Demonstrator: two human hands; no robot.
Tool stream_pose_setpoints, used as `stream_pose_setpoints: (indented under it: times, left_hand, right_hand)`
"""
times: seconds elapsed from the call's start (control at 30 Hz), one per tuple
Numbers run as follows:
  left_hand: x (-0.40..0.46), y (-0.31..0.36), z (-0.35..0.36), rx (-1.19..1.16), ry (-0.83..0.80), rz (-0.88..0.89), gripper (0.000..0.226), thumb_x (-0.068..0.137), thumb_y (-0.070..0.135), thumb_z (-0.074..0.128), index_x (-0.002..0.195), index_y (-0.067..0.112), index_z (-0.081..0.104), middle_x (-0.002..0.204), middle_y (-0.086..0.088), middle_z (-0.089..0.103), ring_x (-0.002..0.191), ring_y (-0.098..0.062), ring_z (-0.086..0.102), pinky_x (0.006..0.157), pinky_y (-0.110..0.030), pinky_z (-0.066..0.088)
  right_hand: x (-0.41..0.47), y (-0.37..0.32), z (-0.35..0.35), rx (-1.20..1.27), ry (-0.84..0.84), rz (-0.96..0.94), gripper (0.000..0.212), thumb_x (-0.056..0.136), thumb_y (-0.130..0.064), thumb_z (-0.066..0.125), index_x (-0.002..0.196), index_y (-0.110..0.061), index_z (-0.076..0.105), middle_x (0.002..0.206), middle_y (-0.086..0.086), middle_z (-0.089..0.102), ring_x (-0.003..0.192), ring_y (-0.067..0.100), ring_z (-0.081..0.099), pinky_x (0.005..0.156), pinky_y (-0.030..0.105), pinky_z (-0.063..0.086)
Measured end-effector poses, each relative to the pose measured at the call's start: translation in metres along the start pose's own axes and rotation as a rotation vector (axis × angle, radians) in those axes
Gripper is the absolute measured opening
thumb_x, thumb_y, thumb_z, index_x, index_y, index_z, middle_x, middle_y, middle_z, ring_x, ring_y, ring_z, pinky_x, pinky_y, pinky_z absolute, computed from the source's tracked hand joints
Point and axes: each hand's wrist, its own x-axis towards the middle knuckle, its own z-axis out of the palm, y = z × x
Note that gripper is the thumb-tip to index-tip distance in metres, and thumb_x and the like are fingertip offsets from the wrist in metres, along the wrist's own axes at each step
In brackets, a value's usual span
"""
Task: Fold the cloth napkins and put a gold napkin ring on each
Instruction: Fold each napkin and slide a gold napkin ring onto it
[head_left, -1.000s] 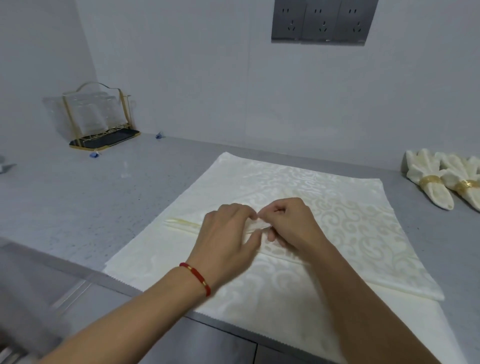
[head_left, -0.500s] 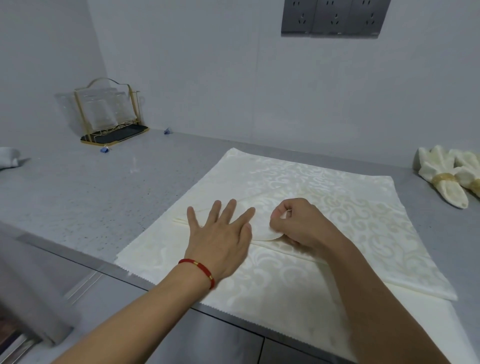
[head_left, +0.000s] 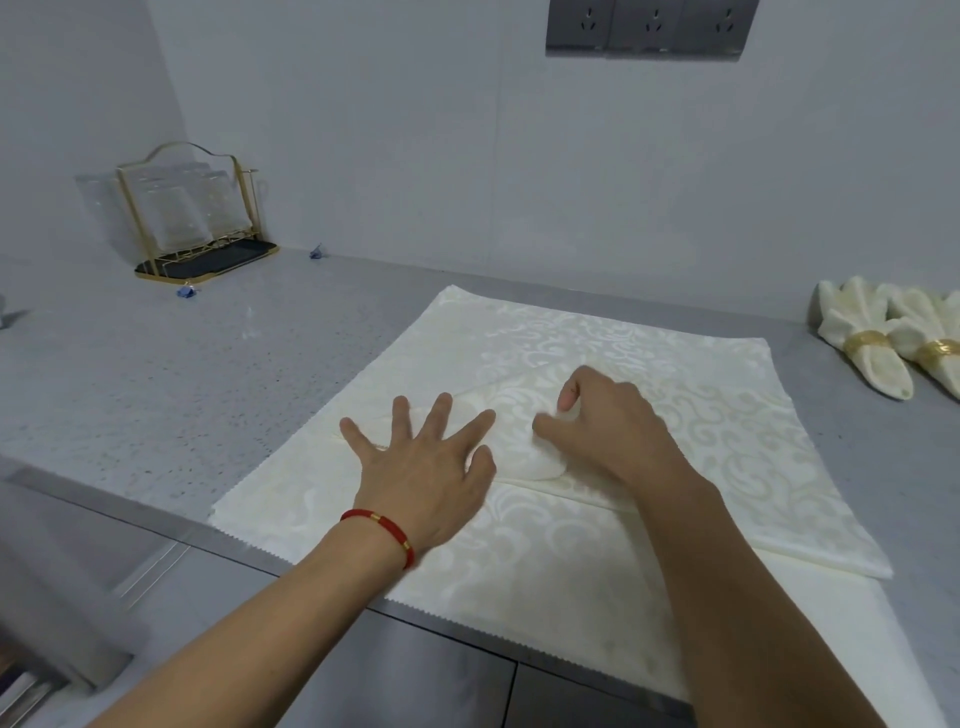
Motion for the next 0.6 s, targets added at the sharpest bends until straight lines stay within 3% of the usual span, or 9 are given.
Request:
stream_pose_setpoints:
  times: [0.1, 0.17, 0.23, 0.3, 0.37, 0.43, 0.53, 0.6]
  left_hand:
    - [0.0, 0.0, 0.0, 0.009, 0.01, 0.005, 0.056, 0.098, 0.054, 0.009, 0.154, 0.052, 0.005, 0.168, 0.007, 0.008, 0.153, -0.038, 0.001, 0.105, -0.083, -0.001]
    - [0.0, 0.0, 0.001, 0.009, 0.015, 0.009, 0.056, 0.098, 0.054, 0.009, 0.154, 0.052, 0.006, 0.168, 0.006, 0.008, 0.153, -0.038, 0.002, 0.105, -0.083, -0.001]
    - [-0.001, 0.0, 0.0, 0.001, 0.008, 0.01, 0.055, 0.099, 0.054, 0.009, 0.154, 0.052, 0.006, 0.169, 0.006, 0.007, 0.153, -0.038, 0.0, 0.105, -0.082, -0.002]
    - [-0.001, 0.002, -0.001, 0.002, -0.01, 0.006, 0.055, 0.099, 0.054, 0.008, 0.154, 0.051, 0.003, 0.169, 0.006, 0.003, 0.154, -0.039, -0.002, 0.106, -0.082, -0.003]
    - [-0.003, 0.004, -0.003, 0.034, -0.051, 0.008, 0.054, 0.1, 0.053, 0.006, 0.154, 0.05, -0.001, 0.17, 0.004, -0.002, 0.153, -0.041, -0.005, 0.105, -0.083, -0.004]
    - [-0.001, 0.005, -0.008, 0.097, -0.102, 0.018, 0.054, 0.1, 0.049, 0.008, 0.153, 0.048, -0.001, 0.169, -0.001, 0.0, 0.152, -0.045, -0.003, 0.104, -0.084, -0.002]
    - [0.02, 0.013, -0.031, 0.173, -0.137, 0.049, 0.046, 0.099, 0.041, 0.026, 0.145, 0.035, 0.028, 0.155, -0.01, 0.027, 0.148, -0.044, 0.009, 0.108, -0.075, 0.013]
    - [0.036, 0.025, -0.037, 0.111, -0.035, 0.142, 0.037, 0.1, 0.034, 0.034, 0.13, 0.021, 0.048, 0.147, -0.011, 0.038, 0.146, -0.035, 0.022, 0.109, -0.056, 0.029]
  right_hand:
    - [0.011, 0.001, 0.009, -0.096, 0.273, -0.123, 0.025, 0.095, -0.042, 0.055, 0.112, -0.025, 0.057, 0.101, -0.004, 0.064, 0.095, 0.022, 0.061, 0.076, 0.035, 0.042]
    - [0.023, 0.005, 0.02, -0.143, 0.239, -0.242, 0.039, 0.101, -0.041, 0.048, 0.135, -0.024, 0.055, 0.135, -0.001, 0.058, 0.126, 0.021, 0.052, 0.099, 0.04, 0.043]
    - [0.03, 0.009, 0.031, -0.218, 0.078, -0.297, 0.051, 0.107, -0.045, 0.037, 0.154, -0.027, 0.04, 0.165, -0.001, 0.032, 0.154, 0.02, 0.022, 0.124, 0.048, 0.017]
    - [0.034, 0.011, 0.038, -0.271, -0.11, -0.255, 0.059, 0.108, -0.053, 0.023, 0.163, -0.032, 0.019, 0.173, -0.006, 0.007, 0.159, 0.017, -0.002, 0.126, 0.054, -0.004]
    - [0.034, 0.012, 0.041, -0.296, -0.216, -0.21, 0.062, 0.108, -0.057, 0.014, 0.165, -0.034, 0.008, 0.173, -0.009, -0.003, 0.159, 0.017, -0.009, 0.126, 0.055, -0.008]
    - [0.034, 0.012, 0.043, -0.321, -0.217, -0.207, 0.062, 0.107, -0.058, 0.012, 0.165, -0.035, 0.005, 0.173, -0.01, -0.005, 0.159, 0.017, -0.01, 0.126, 0.055, -0.008]
    - [0.036, 0.013, 0.043, -0.326, -0.219, -0.198, 0.063, 0.107, -0.059, 0.011, 0.165, -0.036, 0.003, 0.172, -0.011, -0.007, 0.158, 0.016, -0.011, 0.126, 0.055, -0.008]
    - [0.036, 0.013, 0.043, -0.338, -0.226, -0.199, 0.062, 0.107, -0.057, 0.011, 0.165, -0.036, 0.002, 0.172, -0.011, -0.007, 0.158, 0.016, -0.011, 0.126, 0.055, -0.008]
